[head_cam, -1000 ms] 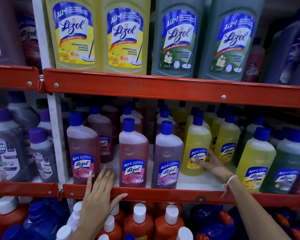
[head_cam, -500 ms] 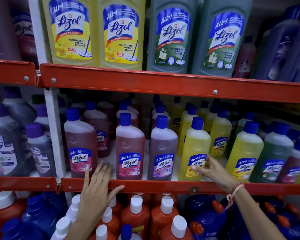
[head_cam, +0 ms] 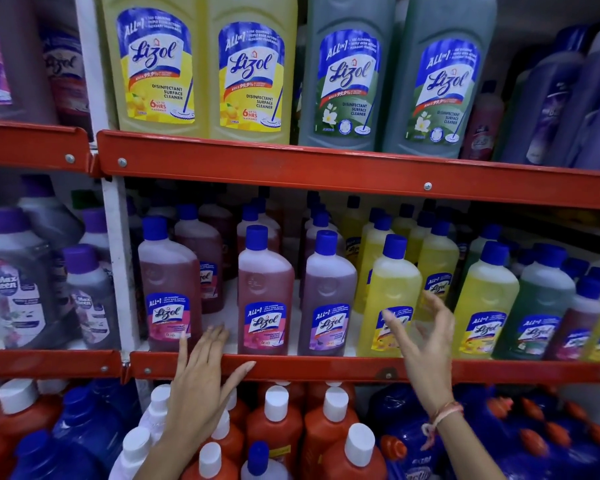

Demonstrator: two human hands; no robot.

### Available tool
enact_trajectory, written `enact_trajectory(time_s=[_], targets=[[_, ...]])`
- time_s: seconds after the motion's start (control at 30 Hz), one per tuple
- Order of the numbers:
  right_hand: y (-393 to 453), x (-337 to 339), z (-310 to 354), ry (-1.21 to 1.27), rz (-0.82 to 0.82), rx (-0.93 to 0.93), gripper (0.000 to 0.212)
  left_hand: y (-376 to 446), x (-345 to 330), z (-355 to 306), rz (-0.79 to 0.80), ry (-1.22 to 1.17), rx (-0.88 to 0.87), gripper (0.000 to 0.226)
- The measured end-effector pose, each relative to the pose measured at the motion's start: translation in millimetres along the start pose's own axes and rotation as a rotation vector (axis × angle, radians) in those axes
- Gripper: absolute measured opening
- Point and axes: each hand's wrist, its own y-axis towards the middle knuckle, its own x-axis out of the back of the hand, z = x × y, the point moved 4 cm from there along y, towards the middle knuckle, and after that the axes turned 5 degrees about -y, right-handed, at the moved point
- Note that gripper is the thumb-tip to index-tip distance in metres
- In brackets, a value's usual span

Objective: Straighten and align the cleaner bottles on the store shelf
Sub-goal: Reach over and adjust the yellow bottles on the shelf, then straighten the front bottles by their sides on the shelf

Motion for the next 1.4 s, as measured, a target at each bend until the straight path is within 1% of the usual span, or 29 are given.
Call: enact_trajectory(time_s=[0.03, 0.07, 0.1, 0.13, 0.17, 0.23, 0.3, 0.37, 0.4, 0.47, 0.5, 0.6, 0.67, 0.77, 0.83, 0.87, 0.97, 1.2, 1.4], targets=[[-8, -1, 9, 0.001, -0.113, 0.047, 0.055, -2, 3, -3, -0.029, -0.126, 0.051, 0.085], [-16, -5, 18, 0.017, -0.193, 0.08, 0.044, -5, 6, -7, -0.021, -0.263, 0.114, 0.087], [-25, -12, 26, 0.045, -0.232, 0.101, 0.036, -7, 9, -9, -0.006, -0.391, 0.163, 0.088], [-34, -20, 32, 0.072, -0.237, 0.12, 0.031, -9, 11, -12, 0.004, -0.492, 0.19, 0.089], [-43, -29, 38, 0.097, -0.216, 0.139, 0.028, -9, 14, -15, 0.004, -0.569, 0.2, 0.089], [-61, -47, 50, 0.148, -0.112, 0.153, 0.024, -7, 19, -21, 0.006, -0.657, 0.21, 0.087], [-76, -69, 58, 0.204, 0.072, 0.094, 0.026, -7, 20, -23, 0.034, -0.716, 0.227, 0.084], [-90, -97, 59, 0.202, 0.317, -0.004, 0.036, -7, 21, -25, 0.048, -0.74, 0.23, 0.083], [-96, -110, 59, 0.176, 0.425, -0.044, 0.045, -7, 22, -27, 0.051, -0.747, 0.23, 0.083], [-101, -128, 61, 0.065, 0.559, -0.089, 0.062, -7, 22, -31, 0.064, -0.745, 0.238, 0.083], [-100, -133, 62, 0.003, 0.581, -0.105, 0.064, -6, 20, -31, 0.074, -0.738, 0.244, 0.083], [-95, -140, 66, -0.095, 0.563, -0.124, 0.06, -6, 17, -33, 0.112, -0.698, 0.249, 0.08], [-93, -143, 67, -0.133, 0.552, -0.136, 0.063, -4, 20, -36, 0.125, -0.707, 0.245, 0.075], [-94, -144, 65, -0.125, 0.563, -0.156, 0.066, -2, 28, -38, 0.137, -0.789, 0.27, 0.067], [-94, -144, 67, -0.101, 0.58, -0.166, 0.064, -1, 28, -32, 0.133, -0.825, 0.286, 0.067], [-95, -144, 69, -0.088, 0.591, -0.164, 0.063, 0, 28, -29, 0.123, -0.828, 0.284, 0.067], [-96, -148, 75, -0.048, 0.633, -0.16, 0.063, 1, 30, -22, 0.099, -0.811, 0.3, 0.058], [-100, -146, 80, 0.005, 0.645, -0.143, 0.062, 3, 35, -16, 0.069, -0.772, 0.292, 0.083], [-100, -144, 82, 0.03, 0.659, -0.139, 0.061, 2, 34, -13, 0.072, -0.785, 0.309, 0.085]])
